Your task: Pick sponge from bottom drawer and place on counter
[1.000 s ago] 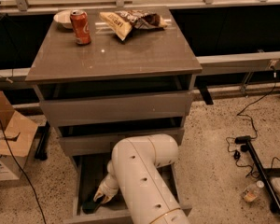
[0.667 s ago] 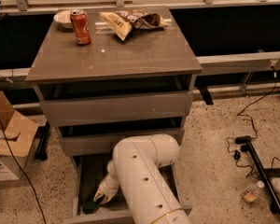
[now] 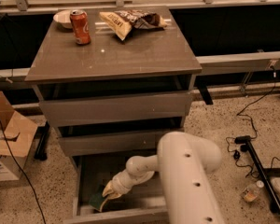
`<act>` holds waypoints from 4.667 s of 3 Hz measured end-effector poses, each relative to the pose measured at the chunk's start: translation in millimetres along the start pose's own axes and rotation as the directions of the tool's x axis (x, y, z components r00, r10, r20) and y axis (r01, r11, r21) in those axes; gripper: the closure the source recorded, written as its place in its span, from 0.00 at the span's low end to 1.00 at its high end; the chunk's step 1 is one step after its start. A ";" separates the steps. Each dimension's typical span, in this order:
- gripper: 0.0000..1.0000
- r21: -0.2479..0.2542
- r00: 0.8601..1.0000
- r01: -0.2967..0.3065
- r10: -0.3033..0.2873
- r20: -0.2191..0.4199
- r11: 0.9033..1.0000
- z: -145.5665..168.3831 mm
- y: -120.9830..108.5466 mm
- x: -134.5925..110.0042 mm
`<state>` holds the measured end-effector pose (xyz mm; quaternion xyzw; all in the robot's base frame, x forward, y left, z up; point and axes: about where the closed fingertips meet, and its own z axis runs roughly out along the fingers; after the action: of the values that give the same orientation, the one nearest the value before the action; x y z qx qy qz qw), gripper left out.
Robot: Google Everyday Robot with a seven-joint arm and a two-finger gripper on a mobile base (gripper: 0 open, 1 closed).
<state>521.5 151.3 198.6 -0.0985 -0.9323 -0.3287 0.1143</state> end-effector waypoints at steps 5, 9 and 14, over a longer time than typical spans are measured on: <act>1.00 -0.048 0.835 0.497 -0.463 0.297 0.866 -376.8 52.2 39.0; 1.00 0.408 0.413 0.645 -0.743 0.526 0.647 -722.8 244.5 27.3; 0.51 0.381 0.397 0.688 -0.760 0.514 0.617 -693.6 290.8 -73.2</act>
Offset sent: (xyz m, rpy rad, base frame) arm 0.0084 -0.1402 0.1707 0.2231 -0.2382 0.0201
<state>769.4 -75.0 875.5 0.2183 -0.8763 -0.2409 -0.3556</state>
